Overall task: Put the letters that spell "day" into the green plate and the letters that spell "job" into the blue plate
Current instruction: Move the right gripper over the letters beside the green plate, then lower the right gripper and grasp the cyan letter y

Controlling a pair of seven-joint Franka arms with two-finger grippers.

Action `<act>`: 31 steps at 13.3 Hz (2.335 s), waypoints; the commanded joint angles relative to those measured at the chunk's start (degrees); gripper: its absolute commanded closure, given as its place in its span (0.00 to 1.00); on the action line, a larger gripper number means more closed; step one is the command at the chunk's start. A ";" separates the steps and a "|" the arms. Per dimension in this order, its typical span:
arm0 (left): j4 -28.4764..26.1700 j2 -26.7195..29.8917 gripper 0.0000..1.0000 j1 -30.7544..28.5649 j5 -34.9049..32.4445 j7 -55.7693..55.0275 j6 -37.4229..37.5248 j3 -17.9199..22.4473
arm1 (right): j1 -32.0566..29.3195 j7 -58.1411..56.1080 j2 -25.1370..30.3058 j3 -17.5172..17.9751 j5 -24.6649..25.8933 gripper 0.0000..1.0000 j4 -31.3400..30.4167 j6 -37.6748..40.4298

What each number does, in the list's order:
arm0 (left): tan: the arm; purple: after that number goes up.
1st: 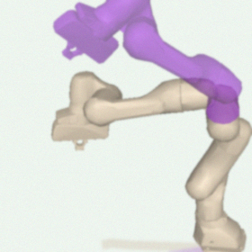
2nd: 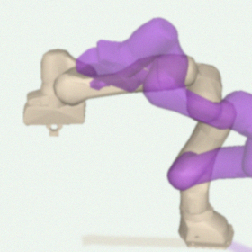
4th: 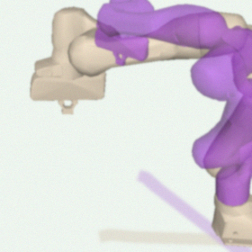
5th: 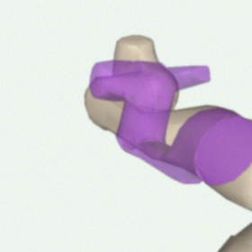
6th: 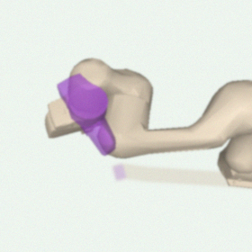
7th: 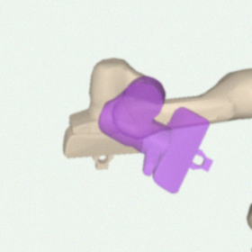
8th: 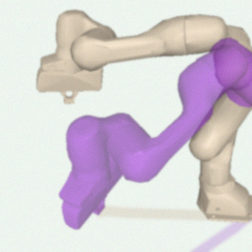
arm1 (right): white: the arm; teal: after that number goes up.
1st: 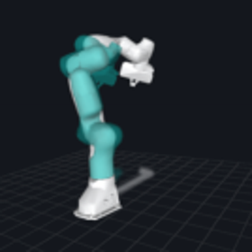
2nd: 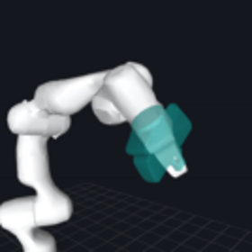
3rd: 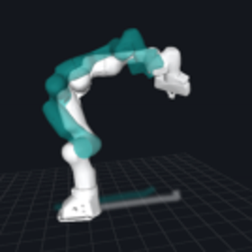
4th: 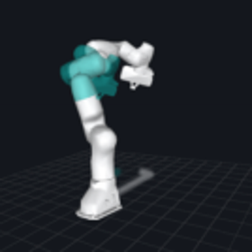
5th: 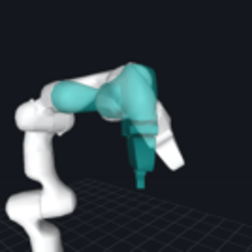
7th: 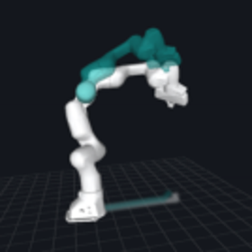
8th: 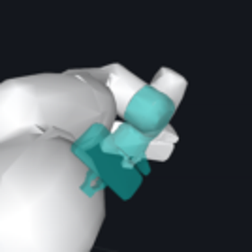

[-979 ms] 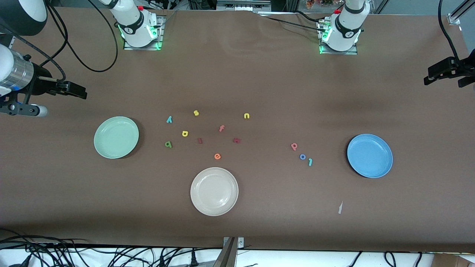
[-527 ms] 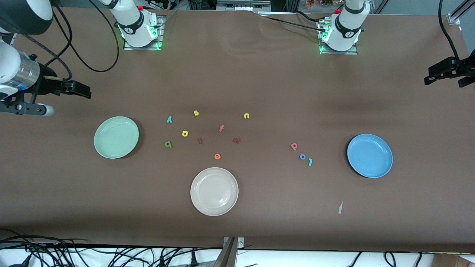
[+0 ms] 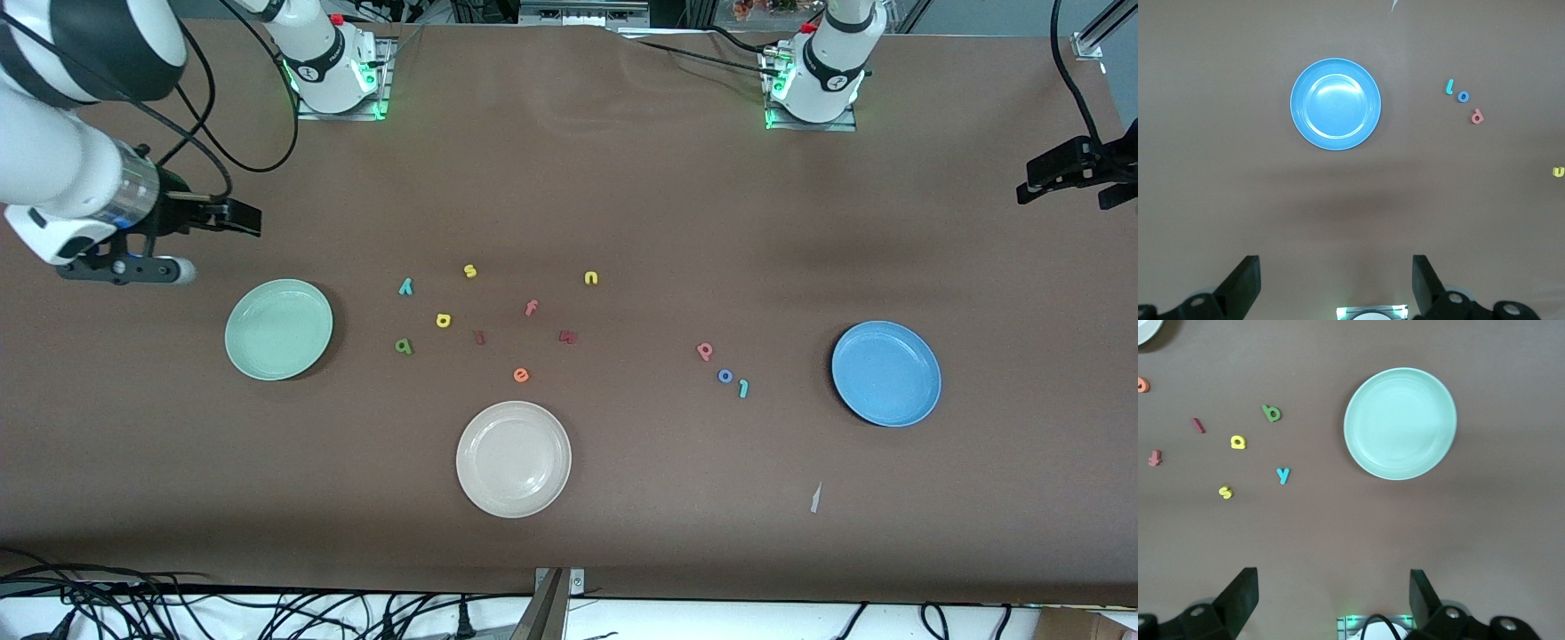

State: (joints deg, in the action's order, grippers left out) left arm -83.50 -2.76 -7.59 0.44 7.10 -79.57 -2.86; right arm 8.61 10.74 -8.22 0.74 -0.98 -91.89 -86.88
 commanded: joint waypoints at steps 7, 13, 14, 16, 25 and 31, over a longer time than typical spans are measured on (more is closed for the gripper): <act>1.58 -0.66 0.00 -0.23 -1.50 1.08 0.38 -0.21 | 0.00 6.38 5.40 6.55 -0.96 0.00 -23.30 -24.09; 1.58 -0.66 0.00 -0.23 -1.50 1.17 0.38 -0.21 | 0.00 15.25 4.36 10.50 -0.96 0.00 -36.58 -44.29; 1.58 -0.66 0.00 -0.23 -1.32 1.17 0.38 -0.21 | 0.00 16.49 3.05 10.60 -0.96 0.00 -38.17 -47.82; 1.58 -0.66 0.00 -0.23 -1.15 1.17 0.38 -0.30 | 0.00 18.51 0.50 11.13 -0.96 0.00 -38.71 -50.83; 1.58 -0.66 0.00 -0.23 -0.53 1.34 0.30 -0.22 | 0.44 25.19 -9.52 12.10 -0.52 0.00 -39.06 -57.78; 1.58 -0.66 0.00 -0.23 -0.53 1.52 0.30 -0.30 | 1.06 25.03 -15.24 11.92 1.23 0.01 -36.87 -61.74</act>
State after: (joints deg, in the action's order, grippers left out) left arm -83.46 -2.78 -7.60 0.44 7.24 -79.61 -2.92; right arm 9.31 34.97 -21.62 12.61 -0.97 -130.79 -148.12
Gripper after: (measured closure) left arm 0.000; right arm 0.004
